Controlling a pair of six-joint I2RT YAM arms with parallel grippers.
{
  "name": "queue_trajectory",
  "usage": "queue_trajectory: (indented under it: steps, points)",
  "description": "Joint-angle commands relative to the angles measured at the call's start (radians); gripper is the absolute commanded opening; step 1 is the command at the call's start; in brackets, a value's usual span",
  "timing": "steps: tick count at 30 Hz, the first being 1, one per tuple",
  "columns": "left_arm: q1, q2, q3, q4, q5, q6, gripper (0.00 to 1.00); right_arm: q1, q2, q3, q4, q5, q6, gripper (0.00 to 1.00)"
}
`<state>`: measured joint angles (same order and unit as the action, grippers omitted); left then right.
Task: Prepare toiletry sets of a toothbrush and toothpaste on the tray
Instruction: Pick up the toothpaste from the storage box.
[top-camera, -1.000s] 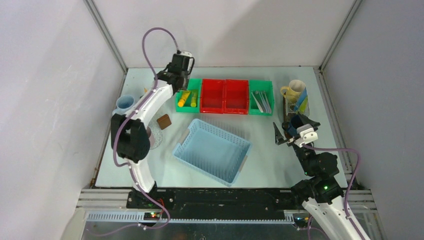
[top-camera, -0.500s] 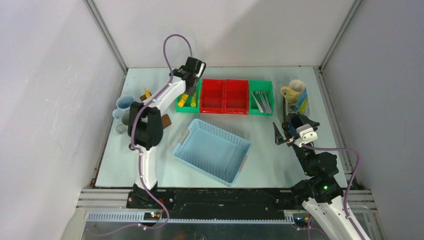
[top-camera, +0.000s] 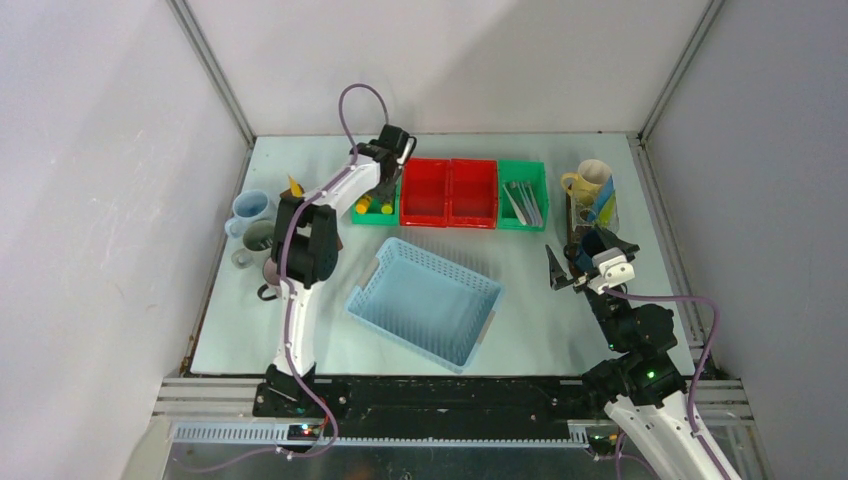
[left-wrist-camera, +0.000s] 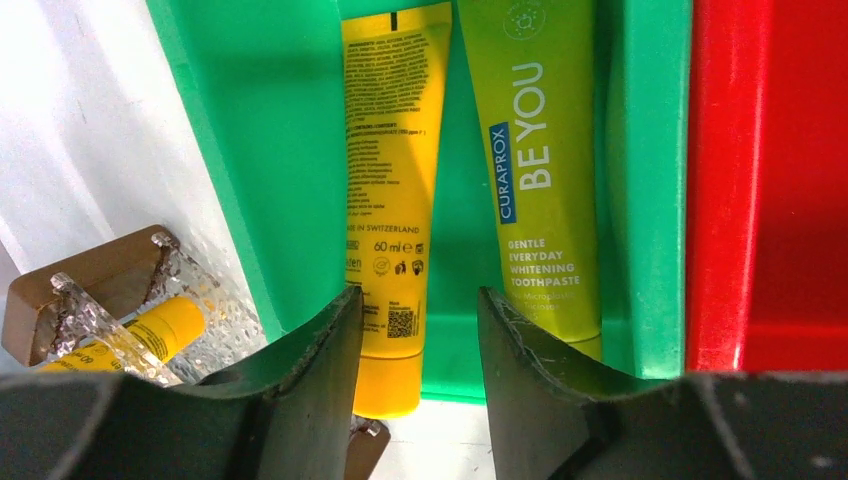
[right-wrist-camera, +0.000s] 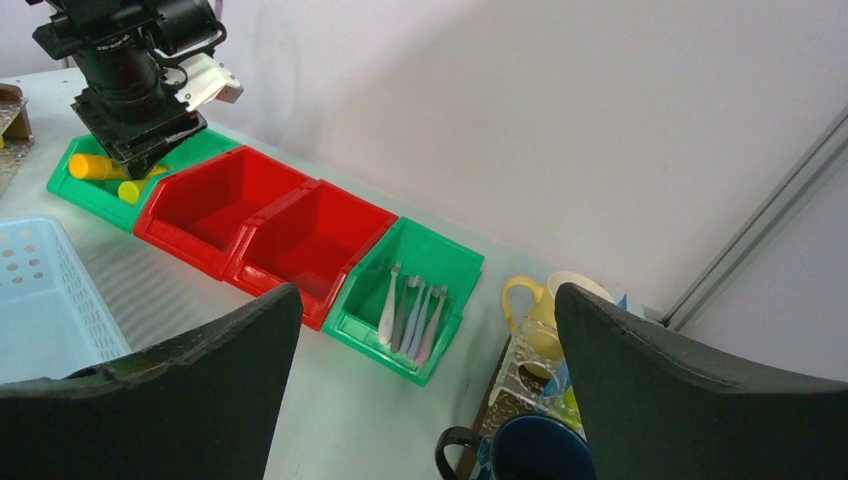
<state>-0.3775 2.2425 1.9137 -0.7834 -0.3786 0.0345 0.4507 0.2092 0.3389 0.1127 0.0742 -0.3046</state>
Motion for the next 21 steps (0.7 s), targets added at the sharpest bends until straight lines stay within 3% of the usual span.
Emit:
queue_trajectory:
  steps: [1,11,21]
  points:
    - [0.023,0.016,0.031,-0.019,0.007,-0.027,0.5,0.008,0.007,-0.008,0.046,-0.009,-0.01,1.0]
    - [0.034,0.052,0.033,-0.051,0.062,-0.066,0.44,0.01,0.007,-0.01,0.047,-0.009,-0.011,0.99]
    - [0.038,-0.008,0.041,-0.042,0.076,-0.076,0.2,0.014,0.004,-0.011,0.047,-0.009,-0.013,1.0]
